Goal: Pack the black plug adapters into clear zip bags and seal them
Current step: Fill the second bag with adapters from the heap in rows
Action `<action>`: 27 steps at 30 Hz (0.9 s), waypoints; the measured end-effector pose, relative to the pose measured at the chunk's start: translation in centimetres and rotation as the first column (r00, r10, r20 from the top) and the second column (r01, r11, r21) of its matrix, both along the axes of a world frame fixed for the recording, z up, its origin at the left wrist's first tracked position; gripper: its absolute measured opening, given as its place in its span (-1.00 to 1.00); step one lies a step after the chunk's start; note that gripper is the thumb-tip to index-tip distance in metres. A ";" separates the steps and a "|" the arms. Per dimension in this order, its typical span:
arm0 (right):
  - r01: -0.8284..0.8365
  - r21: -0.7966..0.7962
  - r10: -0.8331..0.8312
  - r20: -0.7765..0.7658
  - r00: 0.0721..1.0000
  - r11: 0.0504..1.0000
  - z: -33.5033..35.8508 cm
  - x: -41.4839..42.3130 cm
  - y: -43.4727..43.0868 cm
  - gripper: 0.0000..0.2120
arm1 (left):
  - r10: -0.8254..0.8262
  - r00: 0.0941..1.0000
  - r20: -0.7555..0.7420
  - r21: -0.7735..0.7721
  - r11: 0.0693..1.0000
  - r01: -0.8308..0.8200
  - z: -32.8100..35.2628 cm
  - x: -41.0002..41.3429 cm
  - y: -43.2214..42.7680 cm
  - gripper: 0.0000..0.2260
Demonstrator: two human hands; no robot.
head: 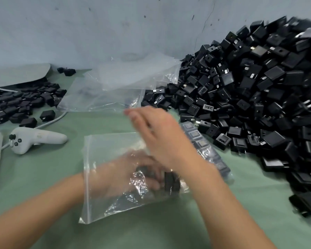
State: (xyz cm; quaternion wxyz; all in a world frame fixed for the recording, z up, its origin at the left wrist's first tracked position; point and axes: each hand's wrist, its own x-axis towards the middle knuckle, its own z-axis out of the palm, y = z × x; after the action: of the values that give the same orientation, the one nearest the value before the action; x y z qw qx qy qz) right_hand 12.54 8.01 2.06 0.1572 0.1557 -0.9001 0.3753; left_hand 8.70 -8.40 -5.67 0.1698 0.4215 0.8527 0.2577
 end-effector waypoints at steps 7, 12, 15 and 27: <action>0.252 -0.093 -0.237 0.143 0.961 0.963 -2.7 0.0 7.5 -0.72 | -0.013 0.953 0.304 0.209 0.976 -0.053 1.8 1.8 2.3 -0.77; 0.253 0.096 -0.266 0.166 0.950 0.963 -3.9 0.0 7.8 -0.71 | -0.030 0.969 0.246 0.141 0.990 -0.005 2.8 1.6 3.1 -0.80; 0.245 0.140 -0.267 0.168 0.949 0.959 -4.2 0.0 7.9 -0.70 | -0.045 0.971 0.233 0.120 0.993 0.018 3.0 1.1 3.5 -0.85; 0.236 0.125 -0.253 0.143 0.957 0.964 -4.6 -0.2 8.1 -0.70 | 0.074 0.995 -0.065 -0.054 0.996 -0.078 1.6 1.0 5.2 -0.69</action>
State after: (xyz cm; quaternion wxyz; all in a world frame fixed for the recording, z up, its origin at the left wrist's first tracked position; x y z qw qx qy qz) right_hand 12.36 16.11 -2.58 0.1225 0.0211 -0.9408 0.3154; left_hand 9.74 -3.15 -4.07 0.1447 0.3918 0.8799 0.2266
